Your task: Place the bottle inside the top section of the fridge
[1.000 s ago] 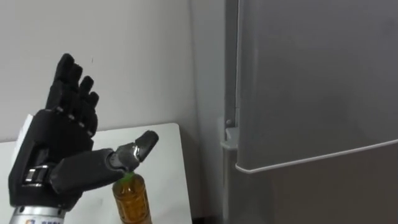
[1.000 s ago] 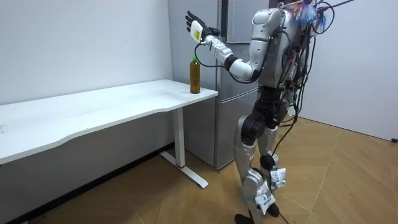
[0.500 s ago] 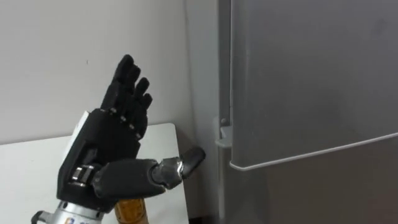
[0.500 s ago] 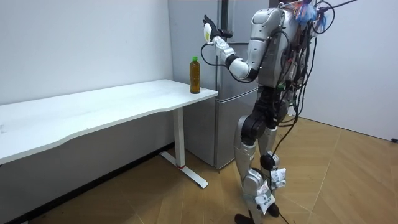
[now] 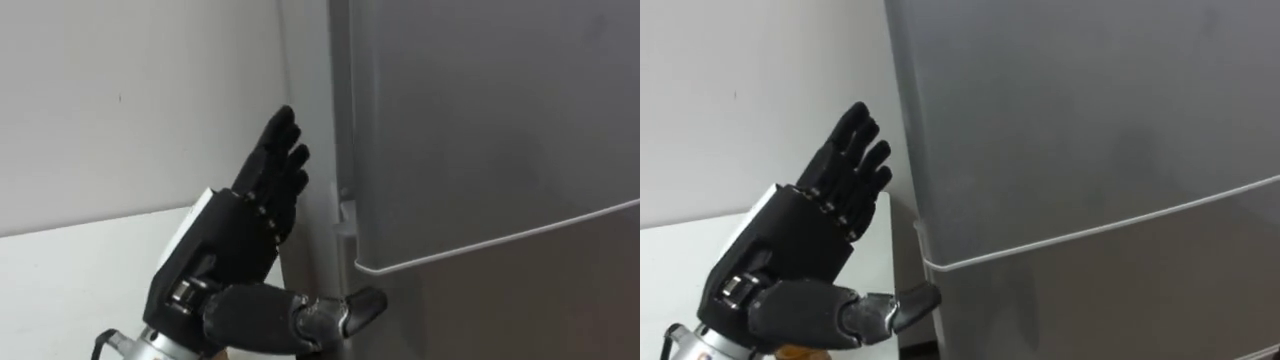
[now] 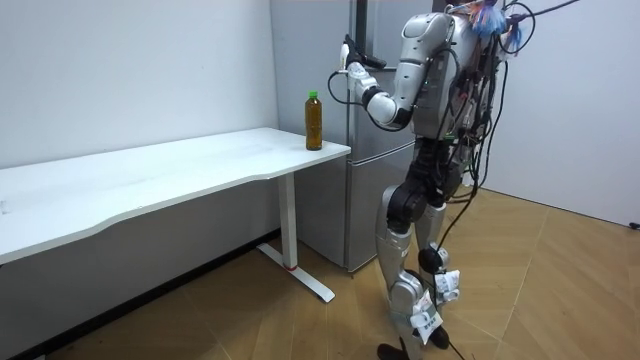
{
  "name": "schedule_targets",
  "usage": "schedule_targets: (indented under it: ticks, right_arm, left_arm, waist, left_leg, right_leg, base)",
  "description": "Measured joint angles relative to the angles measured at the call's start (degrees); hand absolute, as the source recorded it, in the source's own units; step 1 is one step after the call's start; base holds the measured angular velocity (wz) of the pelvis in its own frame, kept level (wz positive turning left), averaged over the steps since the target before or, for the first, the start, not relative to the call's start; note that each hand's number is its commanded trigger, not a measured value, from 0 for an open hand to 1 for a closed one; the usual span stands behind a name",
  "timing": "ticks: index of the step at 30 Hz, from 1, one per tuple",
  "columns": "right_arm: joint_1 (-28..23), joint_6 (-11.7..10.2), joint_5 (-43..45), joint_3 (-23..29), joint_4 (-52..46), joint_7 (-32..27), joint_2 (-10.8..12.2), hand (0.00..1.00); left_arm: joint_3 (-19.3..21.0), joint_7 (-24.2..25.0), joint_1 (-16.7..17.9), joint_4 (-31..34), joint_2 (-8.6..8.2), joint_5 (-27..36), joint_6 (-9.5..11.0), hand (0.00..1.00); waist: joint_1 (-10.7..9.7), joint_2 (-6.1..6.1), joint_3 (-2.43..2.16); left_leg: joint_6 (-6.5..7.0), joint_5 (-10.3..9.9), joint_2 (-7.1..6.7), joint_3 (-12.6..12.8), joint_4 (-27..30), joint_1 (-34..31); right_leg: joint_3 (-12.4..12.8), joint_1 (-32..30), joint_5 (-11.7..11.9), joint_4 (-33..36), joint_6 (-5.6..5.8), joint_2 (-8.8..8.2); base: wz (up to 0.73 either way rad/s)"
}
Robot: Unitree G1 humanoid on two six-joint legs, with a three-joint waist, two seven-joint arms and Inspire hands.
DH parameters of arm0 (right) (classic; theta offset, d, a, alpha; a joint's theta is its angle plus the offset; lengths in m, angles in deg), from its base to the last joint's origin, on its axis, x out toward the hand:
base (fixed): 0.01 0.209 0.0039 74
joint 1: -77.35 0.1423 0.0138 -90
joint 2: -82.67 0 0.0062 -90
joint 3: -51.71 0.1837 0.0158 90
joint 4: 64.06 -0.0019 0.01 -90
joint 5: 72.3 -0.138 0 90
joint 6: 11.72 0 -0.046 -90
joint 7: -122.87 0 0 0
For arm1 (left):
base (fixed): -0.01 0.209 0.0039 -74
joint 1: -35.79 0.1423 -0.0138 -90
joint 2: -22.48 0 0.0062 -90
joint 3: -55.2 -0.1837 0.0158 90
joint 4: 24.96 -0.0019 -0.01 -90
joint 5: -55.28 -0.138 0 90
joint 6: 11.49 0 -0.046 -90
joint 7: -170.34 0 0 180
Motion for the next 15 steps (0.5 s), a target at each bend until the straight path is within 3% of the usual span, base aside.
schedule_targets:
  ticks: [4,10,15]
  right_arm:
    - [0.26,0.02,-0.24,-1.35,0.02,0.11,-0.18,0.0]
    - [0.64,1.09,-2.02,-3.46,-0.03,0.26,-0.42,0.0]
    - [1.31,1.78,-2.57,-5.35,0.01,0.75,-0.48,0.0]
  left_arm:
    - [-2.08,2.12,-0.01,0.04,0.07,0.04,-0.46,0.0]
    - [-4.08,3.3,-0.06,0.04,-0.01,0.47,-0.78,0.0]
    - [-5.42,3.48,-0.05,0.0,0.34,0.54,-0.79,0.0]
  waist:
    - [-0.69,0.48,-0.33]
    - [-0.77,0.09,-0.21]
    - [-0.77,-1.1,-0.01]
  left_leg:
    - [-0.01,0.0,-0.01,0.0,0.01,0.02]
    - [-0.01,0.01,0.02,0.01,0.0,0.06]
    - [-0.01,0.01,0.03,0.01,-0.01,0.06]
  right_leg:
    - [0.07,-0.04,-0.01,-0.02,-0.01,-0.02]
    - [0.09,0.02,-0.01,0.0,-0.02,-0.06]
    - [0.08,0.12,-0.01,-0.01,-0.02,-0.06]
  base:
    - [0.0]
    - [0.01]
    - [0.0]
